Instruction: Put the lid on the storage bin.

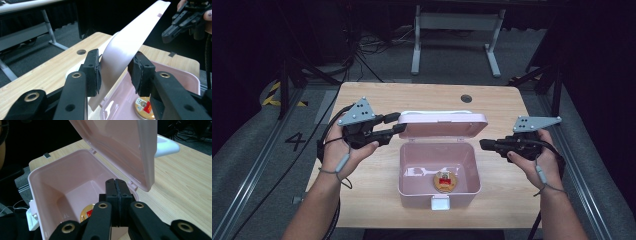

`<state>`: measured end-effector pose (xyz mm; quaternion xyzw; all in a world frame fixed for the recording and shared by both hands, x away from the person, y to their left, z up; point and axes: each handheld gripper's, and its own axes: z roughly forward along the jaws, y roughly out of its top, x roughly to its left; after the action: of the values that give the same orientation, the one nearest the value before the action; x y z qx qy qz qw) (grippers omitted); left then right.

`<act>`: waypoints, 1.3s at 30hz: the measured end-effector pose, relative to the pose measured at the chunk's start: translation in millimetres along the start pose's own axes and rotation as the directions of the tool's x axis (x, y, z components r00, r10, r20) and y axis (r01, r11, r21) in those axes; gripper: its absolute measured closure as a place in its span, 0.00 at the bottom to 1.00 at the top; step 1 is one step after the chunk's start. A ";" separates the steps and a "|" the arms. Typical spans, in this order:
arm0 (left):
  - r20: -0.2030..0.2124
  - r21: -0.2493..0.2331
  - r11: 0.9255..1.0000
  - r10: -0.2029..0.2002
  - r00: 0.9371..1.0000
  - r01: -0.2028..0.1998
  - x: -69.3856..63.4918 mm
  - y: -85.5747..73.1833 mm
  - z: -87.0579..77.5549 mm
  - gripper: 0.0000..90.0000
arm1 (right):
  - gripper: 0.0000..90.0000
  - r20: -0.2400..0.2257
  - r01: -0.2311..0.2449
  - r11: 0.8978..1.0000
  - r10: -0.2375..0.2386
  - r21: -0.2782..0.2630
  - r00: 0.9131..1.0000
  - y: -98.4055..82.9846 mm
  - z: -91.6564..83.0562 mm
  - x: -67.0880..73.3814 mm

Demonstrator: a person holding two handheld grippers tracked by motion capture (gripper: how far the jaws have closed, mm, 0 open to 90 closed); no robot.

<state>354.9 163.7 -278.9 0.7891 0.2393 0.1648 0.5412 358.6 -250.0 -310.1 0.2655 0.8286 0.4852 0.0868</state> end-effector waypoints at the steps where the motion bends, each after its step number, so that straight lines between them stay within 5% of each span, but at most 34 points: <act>1: 0.005 0.006 1.000 -0.002 1.000 0.002 -0.7 -0.5 -0.9 0.69 | 1.00 -0.002 0.002 1.000 -0.002 -0.001 1.000 0.3 0.0 0.6; 6: 0.031 0.020 1.000 -0.010 0.999 0.010 -1.3 -3.1 -4.4 0.69 | 1.00 -0.005 0.007 1.000 -0.007 -0.005 1.000 0.9 -0.8 2.6; 10: 0.089 0.045 0.997 -0.062 0.994 0.058 4.7 -12.0 -8.9 0.66 | 1.00 0.005 0.010 1.000 -0.010 -0.005 1.000 0.8 -1.4 3.9; 14: 0.085 0.065 0.995 -0.079 0.993 0.074 10.1 -16.6 -15.8 0.59 | 1.00 0.000 0.014 1.000 -0.014 -0.018 1.000 1.1 -2.2 4.9; 16: 0.078 0.061 0.996 -0.072 0.994 0.068 11.8 -16.8 -18.1 0.58 | 1.00 -0.002 0.013 1.000 -0.013 -0.028 1.000 1.5 -2.3 4.8; 21: 0.046 -0.037 0.998 -0.042 0.998 0.043 11.4 -14.8 -13.0 0.46 | 1.00 -0.014 0.013 0.999 -0.014 -0.029 1.000 2.3 -0.9 5.7; 24: 0.047 -0.026 1.000 -0.014 0.999 0.016 9.1 -14.6 -2.9 0.44 | 1.00 -0.018 0.019 0.999 -0.019 -0.029 1.000 2.7 -0.4 6.1; 27: 0.109 -0.020 1.000 -0.010 0.994 0.012 5.6 -14.5 3.0 0.50 | 1.00 -0.026 0.017 0.999 -0.017 -0.034 1.000 2.6 -0.7 5.9; 33: 0.167 0.025 1.000 -0.013 0.986 0.009 -1.4 -15.2 6.3 0.48 | 1.00 -0.028 0.011 0.999 -0.012 -0.045 1.000 2.5 -2.6 5.7; 39: 0.174 0.053 0.998 -0.026 0.984 0.017 -0.7 -16.1 -0.5 0.46 | 1.00 -0.028 0.015 0.999 -0.016 -0.052 0.999 3.4 -3.5 6.9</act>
<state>350.9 168.5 -293.7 0.8115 0.2036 0.0828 0.5415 352.6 -247.6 -304.6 0.2499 0.8189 0.5095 0.0855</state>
